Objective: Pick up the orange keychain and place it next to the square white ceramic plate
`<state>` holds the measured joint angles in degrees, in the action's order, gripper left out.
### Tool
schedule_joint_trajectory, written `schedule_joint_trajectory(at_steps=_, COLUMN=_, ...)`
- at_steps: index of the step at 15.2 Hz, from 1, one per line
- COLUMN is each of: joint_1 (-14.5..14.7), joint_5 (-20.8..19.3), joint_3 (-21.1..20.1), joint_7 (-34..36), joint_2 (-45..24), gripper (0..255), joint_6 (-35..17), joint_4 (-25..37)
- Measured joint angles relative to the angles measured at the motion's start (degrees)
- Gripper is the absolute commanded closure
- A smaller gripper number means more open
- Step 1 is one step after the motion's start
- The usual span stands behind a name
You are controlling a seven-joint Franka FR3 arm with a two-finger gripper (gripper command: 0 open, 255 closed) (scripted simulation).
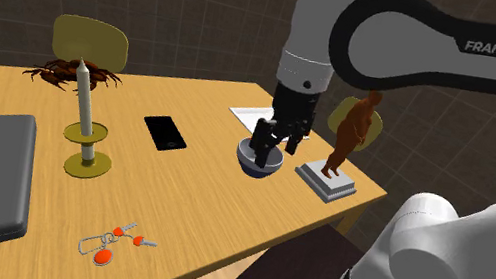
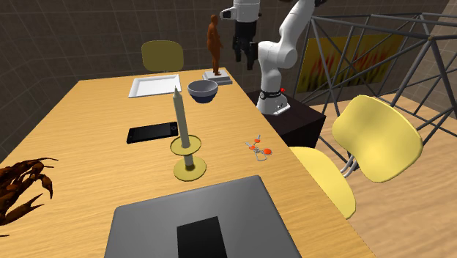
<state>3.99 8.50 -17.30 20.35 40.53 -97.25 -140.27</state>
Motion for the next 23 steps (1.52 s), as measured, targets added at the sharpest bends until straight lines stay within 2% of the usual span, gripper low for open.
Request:
schedule_joint_trajectory(at_steps=7, joint_1=0.05, joint_5=4.88, joint_3=-9.44, joint_7=13.58, joint_2=-7.48, gripper=0, joint_6=-8.29, joint_4=0.82)
schedule_joint_trajectory(at_steps=14, joint_1=-2.06, joint_5=4.81, joint_3=-19.95, joint_7=28.95, joint_2=-19.85, gripper=0, joint_6=-17.31, joint_4=5.9)
schedule_joint_trajectory(at_steps=18, joint_1=-3.99, joint_5=0.76, joint_3=-25.59, joint_7=38.91, joint_2=-28.65, gripper=0, joint_6=-21.66, joint_4=10.37)
schedule_joint_trajectory(at_steps=21, joint_1=-4.97, joint_5=-6.23, joint_3=-29.57, joint_7=48.84, joint_2=-38.43, gripper=0, joint_6=-24.54, joint_4=15.7)
schedule_joint_trajectory(at_steps=23, joint_1=-4.1, joint_5=-10.98, joint_3=-30.68, joint_7=55.27, joint_2=-44.09, gripper=0, joint_6=-25.64, joint_4=18.79)
